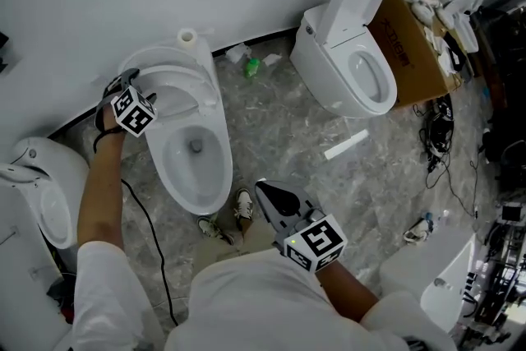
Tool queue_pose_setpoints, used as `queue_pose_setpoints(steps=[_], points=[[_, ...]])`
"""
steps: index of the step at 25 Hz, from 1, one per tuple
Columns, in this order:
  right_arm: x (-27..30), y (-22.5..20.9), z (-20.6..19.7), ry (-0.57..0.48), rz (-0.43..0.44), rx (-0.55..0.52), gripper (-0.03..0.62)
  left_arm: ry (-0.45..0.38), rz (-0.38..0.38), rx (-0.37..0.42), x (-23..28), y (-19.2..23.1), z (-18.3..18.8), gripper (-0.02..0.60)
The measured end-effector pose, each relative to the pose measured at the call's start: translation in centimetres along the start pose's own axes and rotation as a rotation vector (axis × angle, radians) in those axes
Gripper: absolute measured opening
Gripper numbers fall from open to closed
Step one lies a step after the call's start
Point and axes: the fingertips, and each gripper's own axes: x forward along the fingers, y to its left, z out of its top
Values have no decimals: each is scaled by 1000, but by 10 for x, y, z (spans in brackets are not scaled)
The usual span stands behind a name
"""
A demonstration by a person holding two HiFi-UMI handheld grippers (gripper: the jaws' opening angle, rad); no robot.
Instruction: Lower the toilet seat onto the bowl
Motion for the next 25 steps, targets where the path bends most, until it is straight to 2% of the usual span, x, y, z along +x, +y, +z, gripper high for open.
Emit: queue_pose_setpoints(steps=[4, 8, 11, 16, 17, 25], points=[[0, 18, 2, -9, 12, -10, -3, -16, 29, 23, -17, -10, -4, 293], [-6, 33, -6, -7, 17, -11, -3, 1, 75, 91, -31, -28, -7, 284], [-10, 43, -12, -6, 17, -14, -2, -24, 108, 122, -44, -45, -9, 271], [-13, 62, -12, -17, 17, -32, -2, -76, 115, 159, -69, -67, -16, 113], [-14, 66, -11, -19, 18, -38, -2, -88, 107, 166, -74, -71, -17, 97], [-17, 94, -20, -8, 25, -58, -2, -139, 60, 171, -95, -115, -26, 91]])
